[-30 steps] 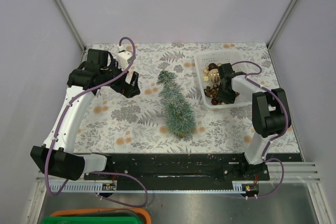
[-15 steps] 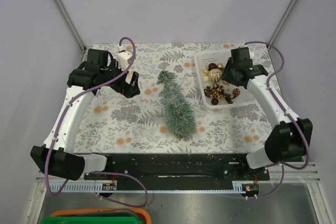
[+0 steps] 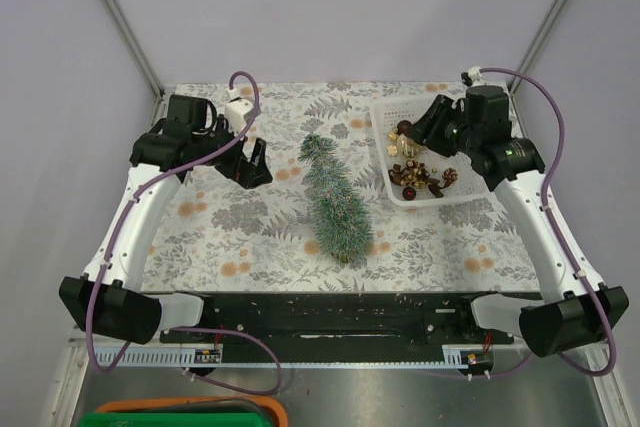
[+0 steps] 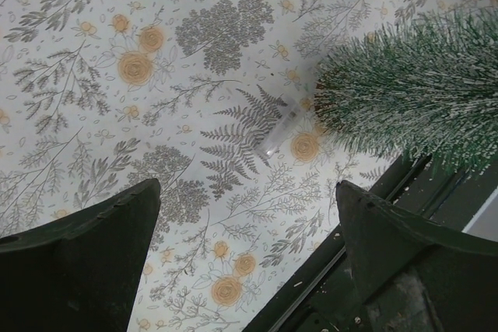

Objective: Decorate the small christmas tree

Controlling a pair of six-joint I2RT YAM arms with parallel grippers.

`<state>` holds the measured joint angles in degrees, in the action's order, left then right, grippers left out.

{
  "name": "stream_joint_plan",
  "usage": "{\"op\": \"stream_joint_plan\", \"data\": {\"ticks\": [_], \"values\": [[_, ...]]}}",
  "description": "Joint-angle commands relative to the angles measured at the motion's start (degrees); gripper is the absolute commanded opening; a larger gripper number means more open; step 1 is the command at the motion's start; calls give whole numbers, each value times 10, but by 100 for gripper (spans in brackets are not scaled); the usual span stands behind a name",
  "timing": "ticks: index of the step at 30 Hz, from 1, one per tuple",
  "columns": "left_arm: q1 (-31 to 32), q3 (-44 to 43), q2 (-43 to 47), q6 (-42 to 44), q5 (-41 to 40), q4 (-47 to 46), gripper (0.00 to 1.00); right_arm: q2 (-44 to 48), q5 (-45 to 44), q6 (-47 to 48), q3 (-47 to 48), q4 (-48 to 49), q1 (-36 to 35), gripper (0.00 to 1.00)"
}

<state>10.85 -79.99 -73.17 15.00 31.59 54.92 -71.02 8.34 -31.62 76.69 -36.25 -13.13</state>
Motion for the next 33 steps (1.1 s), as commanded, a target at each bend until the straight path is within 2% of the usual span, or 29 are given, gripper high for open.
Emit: {"op": "stream_joint_plan", "data": {"ticks": [1,7,15,19,26,33], "values": [[1,11,27,-9,79,-39,99,12,86,3,64,55,-44,18],[2,24,53,-9,133,-63,99,-29,77,21,175,74,-117,17],[1,41,81,-54,229,-130,99,-127,105,22,332,97,-170,17],[2,50,92,-81,264,-162,99,-169,104,30,389,101,-220,16],[2,61,94,-83,275,-166,99,-178,84,49,427,101,-293,16],[1,72,97,-89,268,-176,99,-149,76,43,392,108,-323,16]]}}
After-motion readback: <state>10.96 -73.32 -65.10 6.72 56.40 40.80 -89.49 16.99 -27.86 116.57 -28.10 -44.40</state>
